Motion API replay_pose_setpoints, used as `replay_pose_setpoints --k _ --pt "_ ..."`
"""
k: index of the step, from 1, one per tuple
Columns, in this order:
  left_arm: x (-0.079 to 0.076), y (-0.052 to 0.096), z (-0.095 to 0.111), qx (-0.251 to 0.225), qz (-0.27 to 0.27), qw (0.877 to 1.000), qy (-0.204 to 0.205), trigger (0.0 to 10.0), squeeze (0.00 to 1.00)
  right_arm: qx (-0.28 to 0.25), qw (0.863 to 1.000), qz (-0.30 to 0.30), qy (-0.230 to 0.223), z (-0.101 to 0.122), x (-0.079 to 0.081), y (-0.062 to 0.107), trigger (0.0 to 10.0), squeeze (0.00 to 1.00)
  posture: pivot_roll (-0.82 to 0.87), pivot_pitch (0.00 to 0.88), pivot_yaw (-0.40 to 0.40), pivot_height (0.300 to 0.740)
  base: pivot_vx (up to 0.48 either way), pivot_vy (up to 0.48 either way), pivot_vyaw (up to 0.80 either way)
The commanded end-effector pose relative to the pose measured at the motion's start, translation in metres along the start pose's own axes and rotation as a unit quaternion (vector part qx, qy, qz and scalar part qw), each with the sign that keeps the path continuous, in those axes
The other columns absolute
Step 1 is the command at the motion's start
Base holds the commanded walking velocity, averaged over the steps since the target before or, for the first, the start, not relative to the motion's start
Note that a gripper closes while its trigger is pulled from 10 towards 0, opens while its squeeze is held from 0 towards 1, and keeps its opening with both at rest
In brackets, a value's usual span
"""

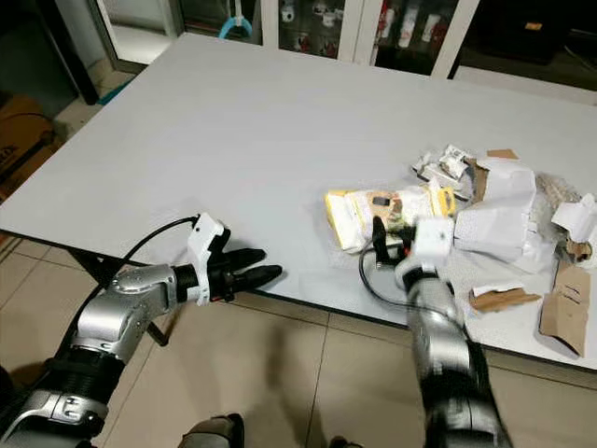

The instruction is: Picking trash to rubbish bin

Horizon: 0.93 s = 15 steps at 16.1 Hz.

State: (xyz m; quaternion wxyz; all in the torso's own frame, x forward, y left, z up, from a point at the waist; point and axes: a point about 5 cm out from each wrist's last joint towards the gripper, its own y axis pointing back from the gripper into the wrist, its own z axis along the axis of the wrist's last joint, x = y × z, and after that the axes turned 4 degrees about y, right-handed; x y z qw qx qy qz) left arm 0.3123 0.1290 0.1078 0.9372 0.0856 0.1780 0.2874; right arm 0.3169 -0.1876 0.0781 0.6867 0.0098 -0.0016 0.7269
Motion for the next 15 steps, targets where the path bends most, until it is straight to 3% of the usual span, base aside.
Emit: replay_pose_setpoints --k 1,8,13,15 --pt "-0.003 -0.004 0.002 0.002 -0.007 1.000 -0.004 10.0 0.00 0.086 0.996 0.014 -0.023 -0.033 0.010 0.022 10.0 1.00 0.31 0.163 -0.026 0.740 0.000 0.000 0.00" --pt "-0.002 -0.006 0.003 0.003 -0.008 1.000 -0.006 10.0 0.00 0.078 0.995 0.050 -0.044 -0.008 0.037 0.062 10.0 1.00 0.29 0.152 -0.027 0.740 0.000 0.000 0.00" --pt "0.000 -0.005 0.002 0.003 -0.005 1.000 -0.006 10.0 0.00 0.108 0.991 0.056 -0.051 -0.002 0.041 0.094 10.0 1.00 0.29 0.149 -0.032 0.740 0.000 0.000 0.00" --pt "0.000 -0.006 0.003 0.003 -0.004 1.000 -0.008 10.0 0.00 0.116 0.989 0.070 -0.063 -0.002 0.047 0.097 10.0 1.00 0.29 0.141 -0.032 0.740 0.000 0.000 0.00"
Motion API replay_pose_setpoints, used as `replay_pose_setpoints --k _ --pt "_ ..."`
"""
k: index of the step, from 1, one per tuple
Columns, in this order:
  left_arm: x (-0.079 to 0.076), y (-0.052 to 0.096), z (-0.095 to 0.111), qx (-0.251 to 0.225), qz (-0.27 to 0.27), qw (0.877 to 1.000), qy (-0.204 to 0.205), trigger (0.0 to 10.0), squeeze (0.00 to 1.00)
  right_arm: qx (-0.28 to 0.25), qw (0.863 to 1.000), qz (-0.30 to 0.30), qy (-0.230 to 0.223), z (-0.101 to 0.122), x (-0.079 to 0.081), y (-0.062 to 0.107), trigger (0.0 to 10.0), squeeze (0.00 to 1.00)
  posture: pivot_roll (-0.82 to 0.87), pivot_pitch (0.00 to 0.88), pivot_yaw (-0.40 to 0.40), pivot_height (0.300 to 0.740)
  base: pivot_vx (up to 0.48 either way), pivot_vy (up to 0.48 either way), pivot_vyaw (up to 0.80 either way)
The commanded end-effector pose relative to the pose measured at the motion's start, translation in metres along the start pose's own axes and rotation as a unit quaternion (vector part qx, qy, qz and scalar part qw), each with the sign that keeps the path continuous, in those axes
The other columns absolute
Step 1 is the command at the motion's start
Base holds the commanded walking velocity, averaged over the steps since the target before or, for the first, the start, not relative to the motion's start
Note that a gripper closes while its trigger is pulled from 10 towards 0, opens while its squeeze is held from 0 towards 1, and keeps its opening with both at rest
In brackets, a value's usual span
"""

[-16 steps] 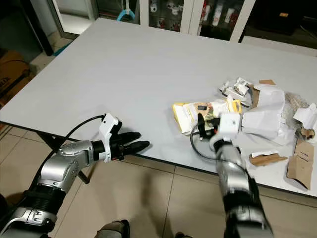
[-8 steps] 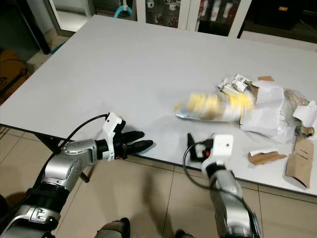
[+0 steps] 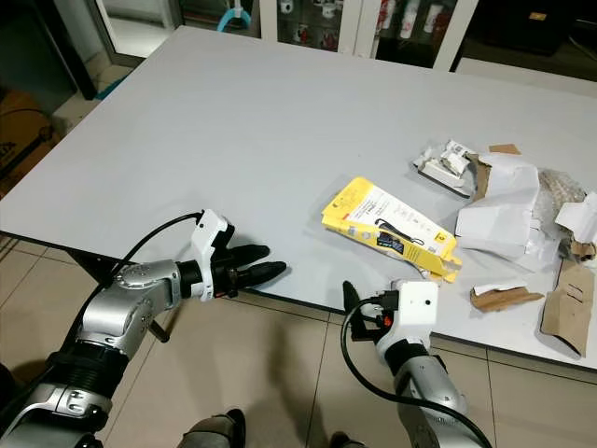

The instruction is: Picking trash to rubbish bin

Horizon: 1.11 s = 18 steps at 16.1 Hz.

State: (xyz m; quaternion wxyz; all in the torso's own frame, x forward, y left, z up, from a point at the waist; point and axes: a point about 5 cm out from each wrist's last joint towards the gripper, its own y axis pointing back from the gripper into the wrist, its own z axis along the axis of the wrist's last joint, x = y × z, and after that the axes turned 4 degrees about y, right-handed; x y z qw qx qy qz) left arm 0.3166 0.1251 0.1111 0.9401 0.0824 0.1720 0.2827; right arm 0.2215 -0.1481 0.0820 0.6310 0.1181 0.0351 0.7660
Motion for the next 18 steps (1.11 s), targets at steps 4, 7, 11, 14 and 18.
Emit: replay_pose_setpoints --k 4,7,11,14,18 --pt "0.001 0.000 -0.001 0.008 0.003 1.000 -0.003 10.0 0.00 0.024 0.999 0.034 -0.020 -0.002 0.014 0.007 10.0 1.00 0.30 0.138 -0.029 0.740 0.000 0.000 0.00" --pt "0.003 0.002 -0.001 0.011 0.004 1.000 -0.004 10.0 0.00 0.018 0.998 0.052 0.002 0.011 0.020 0.015 10.0 1.00 0.29 0.136 -0.020 0.740 0.000 0.000 0.00" --pt "0.002 -0.001 0.000 0.013 -0.001 1.000 -0.002 10.0 0.00 -0.030 0.973 0.089 0.210 0.046 0.031 0.023 10.0 1.00 0.27 0.133 -0.015 0.740 0.000 0.000 0.00" --pt "0.001 -0.004 0.000 0.013 -0.006 1.000 -0.001 10.0 0.00 -0.042 0.940 0.101 0.322 0.065 0.030 0.024 10.0 0.00 0.26 0.128 -0.009 0.740 0.000 0.000 0.00" --pt "0.002 -0.005 0.001 0.013 -0.007 1.000 0.000 10.0 0.00 -0.027 0.915 0.119 0.386 0.077 0.025 0.028 10.0 0.00 0.25 0.125 -0.008 0.740 0.000 0.000 0.00"
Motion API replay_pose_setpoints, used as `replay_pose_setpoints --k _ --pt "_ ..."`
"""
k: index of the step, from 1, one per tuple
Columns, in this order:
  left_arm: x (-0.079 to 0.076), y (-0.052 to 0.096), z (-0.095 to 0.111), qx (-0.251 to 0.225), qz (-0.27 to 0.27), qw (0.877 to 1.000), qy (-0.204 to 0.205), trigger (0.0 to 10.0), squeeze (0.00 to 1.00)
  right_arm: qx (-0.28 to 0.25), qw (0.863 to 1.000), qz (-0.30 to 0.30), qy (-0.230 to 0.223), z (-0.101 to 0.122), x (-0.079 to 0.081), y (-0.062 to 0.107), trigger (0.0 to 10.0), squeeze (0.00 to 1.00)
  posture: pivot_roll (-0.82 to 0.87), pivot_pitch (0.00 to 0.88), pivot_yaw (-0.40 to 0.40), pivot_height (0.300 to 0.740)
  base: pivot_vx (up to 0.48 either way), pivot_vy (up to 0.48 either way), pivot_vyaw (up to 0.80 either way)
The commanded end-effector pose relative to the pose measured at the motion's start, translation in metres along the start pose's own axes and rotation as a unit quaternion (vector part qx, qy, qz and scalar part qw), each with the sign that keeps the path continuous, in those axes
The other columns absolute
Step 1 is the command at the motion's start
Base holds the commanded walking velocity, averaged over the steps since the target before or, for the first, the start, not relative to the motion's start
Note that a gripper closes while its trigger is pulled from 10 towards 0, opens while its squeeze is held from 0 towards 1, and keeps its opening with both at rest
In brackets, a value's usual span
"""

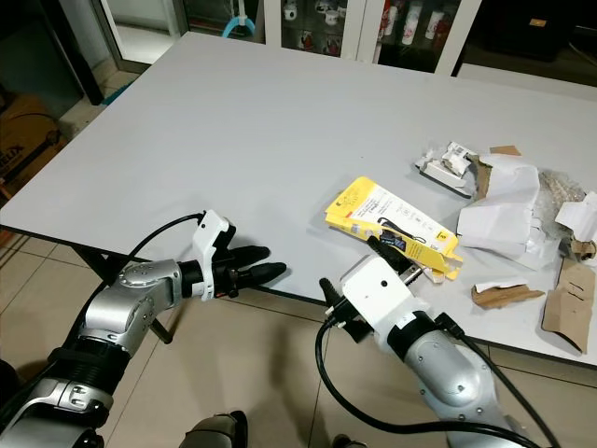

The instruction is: Picking trash to rubbish bin

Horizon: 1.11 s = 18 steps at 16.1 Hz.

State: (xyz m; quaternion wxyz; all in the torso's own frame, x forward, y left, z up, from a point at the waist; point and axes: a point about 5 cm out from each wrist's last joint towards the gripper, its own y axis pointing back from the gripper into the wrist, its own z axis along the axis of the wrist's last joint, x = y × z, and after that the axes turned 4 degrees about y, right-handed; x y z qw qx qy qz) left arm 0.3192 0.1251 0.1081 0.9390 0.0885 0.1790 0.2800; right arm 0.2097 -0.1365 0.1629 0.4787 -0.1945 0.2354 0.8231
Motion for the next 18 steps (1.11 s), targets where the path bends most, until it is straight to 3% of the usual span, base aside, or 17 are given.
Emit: replay_pose_setpoints --k 1,12,18 --pt "-0.001 -0.004 0.002 0.004 -0.007 1.000 -0.004 10.0 0.00 0.008 1.000 0.006 0.024 0.002 -0.005 0.003 10.0 0.00 0.25 0.123 -0.008 0.740 0.000 0.000 0.00" --pt "-0.002 -0.005 0.000 0.008 -0.010 1.000 0.000 10.0 0.00 0.089 0.994 -0.016 0.065 -0.034 -0.049 0.001 10.0 0.00 0.26 0.126 -0.002 0.740 0.000 0.000 0.00" --pt "0.000 -0.001 0.000 0.010 -0.007 1.000 -0.001 10.0 0.00 0.124 0.989 -0.013 0.077 -0.071 -0.070 -0.009 10.0 0.00 0.27 0.135 0.005 0.740 0.000 0.000 0.00"
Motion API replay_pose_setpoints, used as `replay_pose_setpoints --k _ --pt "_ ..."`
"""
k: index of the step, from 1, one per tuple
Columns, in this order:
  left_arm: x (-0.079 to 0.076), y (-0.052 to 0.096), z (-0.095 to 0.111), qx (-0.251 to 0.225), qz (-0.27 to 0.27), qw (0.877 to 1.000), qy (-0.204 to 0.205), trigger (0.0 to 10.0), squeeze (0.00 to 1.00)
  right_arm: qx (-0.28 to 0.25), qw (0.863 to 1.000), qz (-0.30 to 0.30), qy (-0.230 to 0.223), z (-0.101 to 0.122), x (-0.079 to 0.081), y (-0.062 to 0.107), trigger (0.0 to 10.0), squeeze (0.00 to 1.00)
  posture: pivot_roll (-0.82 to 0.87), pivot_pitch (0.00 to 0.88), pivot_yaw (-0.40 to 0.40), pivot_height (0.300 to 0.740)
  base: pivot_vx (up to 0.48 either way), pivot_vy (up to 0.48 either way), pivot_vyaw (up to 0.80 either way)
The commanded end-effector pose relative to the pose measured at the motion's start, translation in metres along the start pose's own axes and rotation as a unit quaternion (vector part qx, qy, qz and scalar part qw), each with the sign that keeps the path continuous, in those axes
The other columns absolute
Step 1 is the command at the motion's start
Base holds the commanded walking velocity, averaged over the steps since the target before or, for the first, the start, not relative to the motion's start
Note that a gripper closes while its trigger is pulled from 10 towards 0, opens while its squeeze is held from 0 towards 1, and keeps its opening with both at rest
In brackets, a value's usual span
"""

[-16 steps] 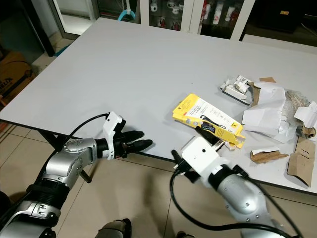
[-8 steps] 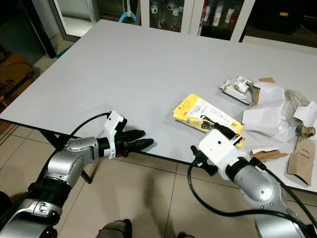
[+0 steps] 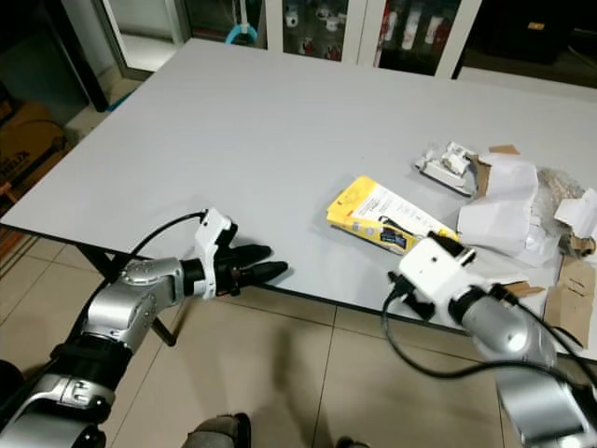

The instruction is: Picking trash to rubbish bin

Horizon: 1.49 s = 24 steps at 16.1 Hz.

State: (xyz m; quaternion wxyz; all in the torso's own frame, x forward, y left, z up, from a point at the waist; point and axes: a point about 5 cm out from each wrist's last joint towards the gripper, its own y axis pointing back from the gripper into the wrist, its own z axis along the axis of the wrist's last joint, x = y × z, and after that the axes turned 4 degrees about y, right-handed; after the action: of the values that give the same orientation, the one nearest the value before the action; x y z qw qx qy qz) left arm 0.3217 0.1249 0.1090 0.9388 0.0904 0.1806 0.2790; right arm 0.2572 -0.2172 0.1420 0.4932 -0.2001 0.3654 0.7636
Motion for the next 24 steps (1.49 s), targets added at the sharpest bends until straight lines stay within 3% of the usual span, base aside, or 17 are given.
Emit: replay_pose_setpoints --k 1,8,14,17,18,19,24 --pt "-0.002 0.001 -0.002 0.008 -0.007 1.000 -0.001 10.0 0.00 0.004 1.000 0.010 0.011 -0.008 -0.003 -0.002 10.0 0.00 0.27 0.135 0.005 0.740 0.000 0.000 0.00" --pt "-0.001 0.006 -0.004 0.012 -0.002 1.000 -0.001 10.0 0.00 0.042 0.997 -0.001 0.061 -0.044 -0.019 -0.021 10.0 0.00 0.30 0.148 0.008 0.740 0.000 0.000 0.00" --pt "0.000 0.007 -0.003 0.012 -0.001 1.000 -0.001 10.0 0.00 0.035 0.997 -0.017 0.062 -0.054 -0.027 -0.028 10.0 0.00 0.30 0.147 0.009 0.740 0.000 0.000 0.00" --pt "-0.001 0.006 -0.004 0.014 -0.003 1.000 -0.001 10.0 0.00 0.053 0.998 -0.012 0.036 -0.069 -0.024 -0.031 10.0 0.00 0.30 0.149 0.009 0.740 0.000 0.000 0.00" --pt "-0.002 0.006 -0.004 0.014 -0.004 1.000 -0.001 10.0 0.00 0.066 0.998 -0.001 0.025 -0.079 -0.019 -0.033 6.9 0.00 0.30 0.149 0.009 0.740 0.000 0.000 0.00" --pt "-0.002 0.006 -0.005 0.014 -0.004 1.000 0.000 10.0 0.00 0.080 0.997 0.015 0.009 -0.089 -0.009 -0.034 0.0 0.00 0.30 0.151 0.006 0.740 0.000 0.000 0.00" --pt "-0.003 0.007 -0.007 0.015 -0.003 1.000 0.004 10.0 0.00 0.066 0.997 0.044 -0.016 -0.094 0.012 -0.038 0.0 0.00 0.30 0.157 0.004 0.740 0.000 0.000 0.00"
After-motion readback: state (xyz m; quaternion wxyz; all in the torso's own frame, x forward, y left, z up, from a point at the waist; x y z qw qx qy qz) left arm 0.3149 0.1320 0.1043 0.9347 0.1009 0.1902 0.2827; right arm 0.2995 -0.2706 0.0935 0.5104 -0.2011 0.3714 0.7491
